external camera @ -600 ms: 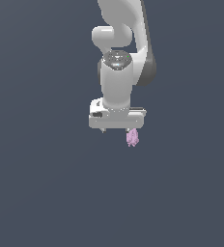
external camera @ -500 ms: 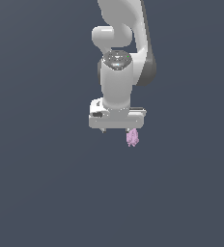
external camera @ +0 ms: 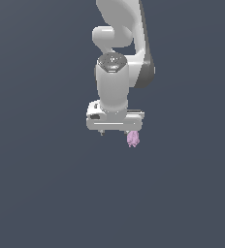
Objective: Pick up the object and move it to a goal position.
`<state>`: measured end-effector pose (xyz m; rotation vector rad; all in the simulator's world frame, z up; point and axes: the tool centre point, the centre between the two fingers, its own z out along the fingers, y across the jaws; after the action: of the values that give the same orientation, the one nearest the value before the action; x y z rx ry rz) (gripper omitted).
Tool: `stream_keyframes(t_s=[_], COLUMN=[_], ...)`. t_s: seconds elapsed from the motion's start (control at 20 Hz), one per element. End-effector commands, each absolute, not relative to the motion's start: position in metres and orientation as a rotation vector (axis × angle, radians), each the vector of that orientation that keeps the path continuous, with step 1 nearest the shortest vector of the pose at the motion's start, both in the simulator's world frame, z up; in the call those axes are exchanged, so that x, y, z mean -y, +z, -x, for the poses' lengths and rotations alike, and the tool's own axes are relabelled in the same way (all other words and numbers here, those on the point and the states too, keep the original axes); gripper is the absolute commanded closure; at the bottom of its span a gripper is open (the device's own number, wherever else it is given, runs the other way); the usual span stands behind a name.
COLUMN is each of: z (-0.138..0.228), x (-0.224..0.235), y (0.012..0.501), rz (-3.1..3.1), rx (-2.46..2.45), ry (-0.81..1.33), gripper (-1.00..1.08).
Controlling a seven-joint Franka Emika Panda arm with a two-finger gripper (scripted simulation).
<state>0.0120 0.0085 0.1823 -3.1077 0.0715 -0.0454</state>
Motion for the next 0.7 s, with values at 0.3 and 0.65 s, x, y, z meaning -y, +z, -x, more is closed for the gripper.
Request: stream_keyframes(t_s=[0.3,0.65], z=[-0.005,0.020], x=[-0.023,-0.063], y=[0.172,0.142], rz=[3.112,3.125], rx=[-0.076,-0.085], ry=[-0.039,-0.020], gripper=[-0.92,-0.92])
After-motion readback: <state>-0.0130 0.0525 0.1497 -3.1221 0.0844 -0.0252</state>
